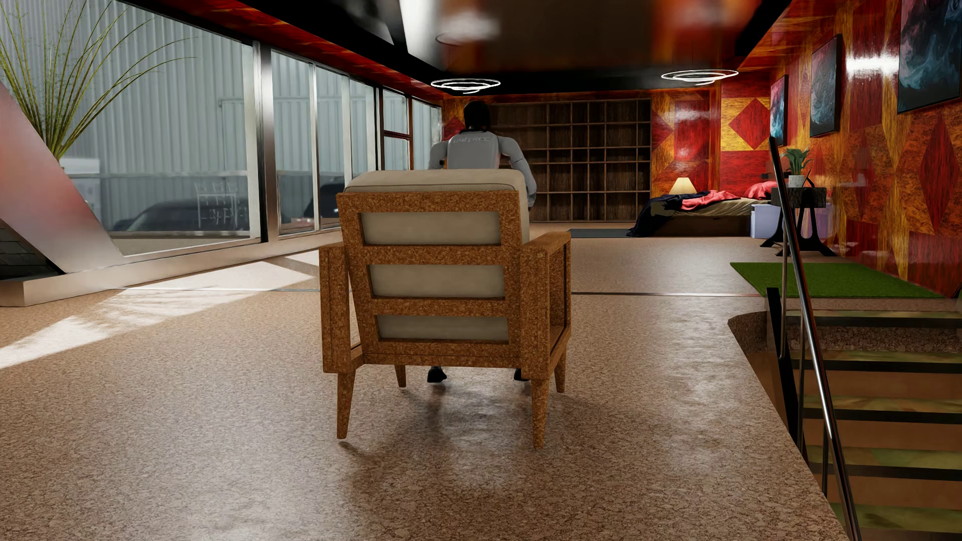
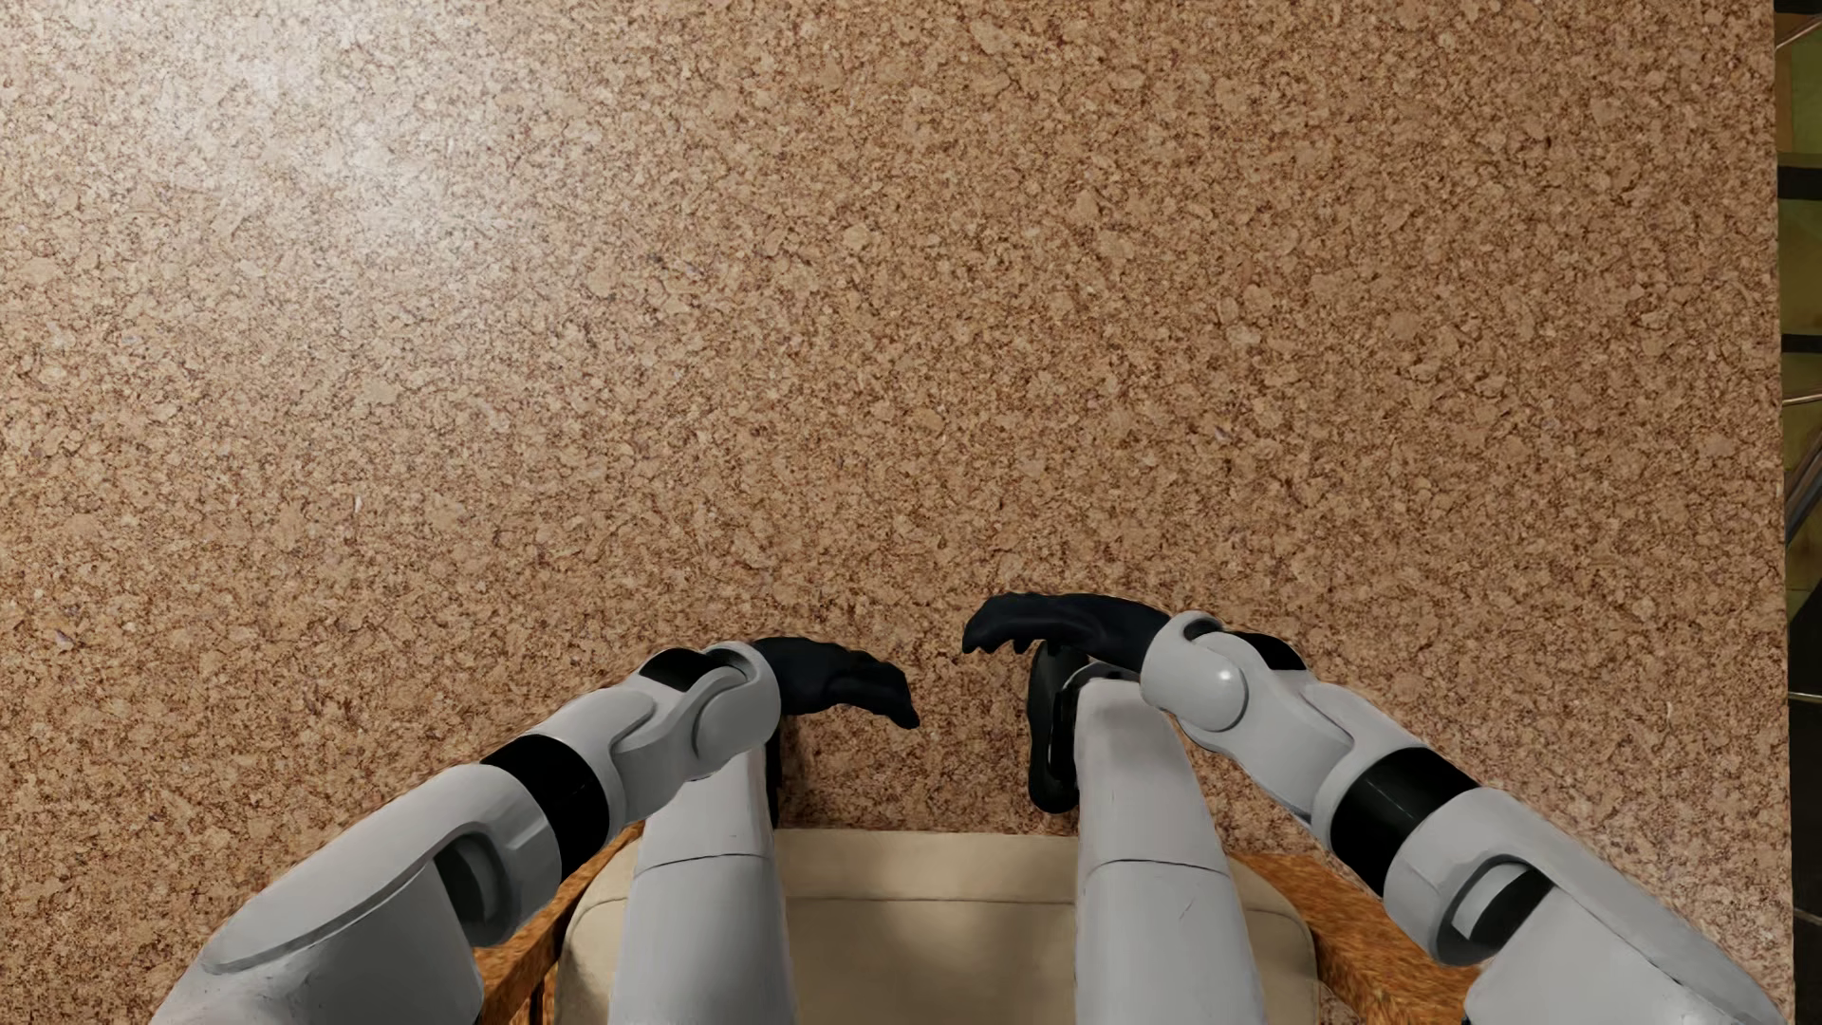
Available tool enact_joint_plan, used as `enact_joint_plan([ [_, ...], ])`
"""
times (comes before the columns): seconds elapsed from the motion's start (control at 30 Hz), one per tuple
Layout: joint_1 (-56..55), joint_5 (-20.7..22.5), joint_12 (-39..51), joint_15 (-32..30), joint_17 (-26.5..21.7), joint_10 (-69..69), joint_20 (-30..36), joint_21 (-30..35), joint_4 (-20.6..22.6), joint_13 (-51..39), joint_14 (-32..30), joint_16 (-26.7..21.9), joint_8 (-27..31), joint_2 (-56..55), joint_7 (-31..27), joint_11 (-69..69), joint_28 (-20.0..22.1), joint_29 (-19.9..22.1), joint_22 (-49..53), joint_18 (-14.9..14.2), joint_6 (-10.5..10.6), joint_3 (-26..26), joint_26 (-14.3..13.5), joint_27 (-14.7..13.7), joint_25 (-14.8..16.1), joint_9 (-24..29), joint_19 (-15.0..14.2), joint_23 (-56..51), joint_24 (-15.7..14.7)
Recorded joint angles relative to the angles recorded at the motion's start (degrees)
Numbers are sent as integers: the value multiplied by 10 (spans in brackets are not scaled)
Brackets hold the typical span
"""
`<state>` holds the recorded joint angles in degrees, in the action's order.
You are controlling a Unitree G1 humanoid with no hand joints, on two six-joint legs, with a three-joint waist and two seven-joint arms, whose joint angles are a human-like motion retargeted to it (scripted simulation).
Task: Sit on the chair
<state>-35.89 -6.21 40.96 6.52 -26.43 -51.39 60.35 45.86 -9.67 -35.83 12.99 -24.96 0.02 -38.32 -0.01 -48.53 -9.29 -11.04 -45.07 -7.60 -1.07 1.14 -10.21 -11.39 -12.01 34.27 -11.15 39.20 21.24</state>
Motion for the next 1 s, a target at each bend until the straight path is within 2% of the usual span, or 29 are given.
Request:
enact_joint_plan([
  [0.07,-68,-14,54,20,-49,-76,45,16,-14,-32,21,-26,11,-73,-12,-80,33,28,45,-20,3,-2,-24,-33,0,35,-20,-81,13],
  [0.1,-99,-20,82,30,-74,-112,67,26,-18,-52,33,-45,16,-110,-22,-119,59,48,71,-25,2,-3,-30,-46,6,53,-27,-121,9],
  [0.13,-133,-23,111,39,-98,-152,86,36,-22,-74,45,-68,23,-147,-30,-158,103,72,105,-29,1,-4,-33,-54,17,70,-33,-158,2],
  [0.23,-238,-28,192,66,-171,-271,141,61,-31,-127,82,-155,44,-254,-60,-269,207,155,235,-35,1,-6,-47,-79,66,110,-55,-269,-38],
  [0.33,-330,-44,261,90,-256,-393,195,61,-35,-150,115,-241,62,-349,-85,-388,301,227,359,-42,4,-5,-51,-95,116,136,-76,-383,-76],
  [0.4,-379,-51,291,102,-299,-465,209,52,-36,-160,134,-287,76,-400,-101,-458,347,261,422,-47,7,-4,-58,-108,137,152,-87,-444,-93],
  [0.47,-416,-52,305,110,-328,-525,211,41,-37,-160,149,-321,86,-438,-113,-517,373,283,464,-49,8,-4,-62,-119,151,162,-88,-490,-103],
  [0.53,-438,-51,309,114,-339,-573,209,24,-40,-152,157,-345,92,-459,-123,-564,384,294,490,-51,7,-5,-61,-120,156,168,-84,-516,-108],
  [0.6,-444,-53,287,114,-339,-605,183,1,-39,-131,156,-353,96,-462,-129,-598,380,286,495,-52,8,-6,-55,-115,155,167,-78,-521,-109],
  [0.73,-424,-46,197,105,-297,-645,86,-35,-39,-93,141,-324,96,-436,-139,-642,324,231,455,-49,7,-9,-39,-91,128,149,-60,-482,-89],
  [0.8,-392,-48,135,95,-271,-651,21,-51,-41,-63,130,-288,95,-403,-135,-649,288,198,411,-47,7,-8,-34,-81,112,138,-53,-441,-79],
  [0.9,-333,-54,20,76,-204,-640,-99,-114,-42,21,109,-203,88,-340,-127,-637,233,154,314,-41,12,-7,-32,-69,73,117,-47,-366,-57],
  [0.97,-306,-55,-45,64,-159,-636,-173,-168,-36,81,97,-136,86,-309,-127,-631,232,147,254,-34,17,-4,-17,-58,61,102,-44,-327,-57],
  [1.0,-291,-53,-76,59,-131,-632,-209,-191,-33,110,93,-103,85,-295,-124,-626,246,161,224,-30,18,-3,-11,-57,59,94,-40,-302,-66],
])
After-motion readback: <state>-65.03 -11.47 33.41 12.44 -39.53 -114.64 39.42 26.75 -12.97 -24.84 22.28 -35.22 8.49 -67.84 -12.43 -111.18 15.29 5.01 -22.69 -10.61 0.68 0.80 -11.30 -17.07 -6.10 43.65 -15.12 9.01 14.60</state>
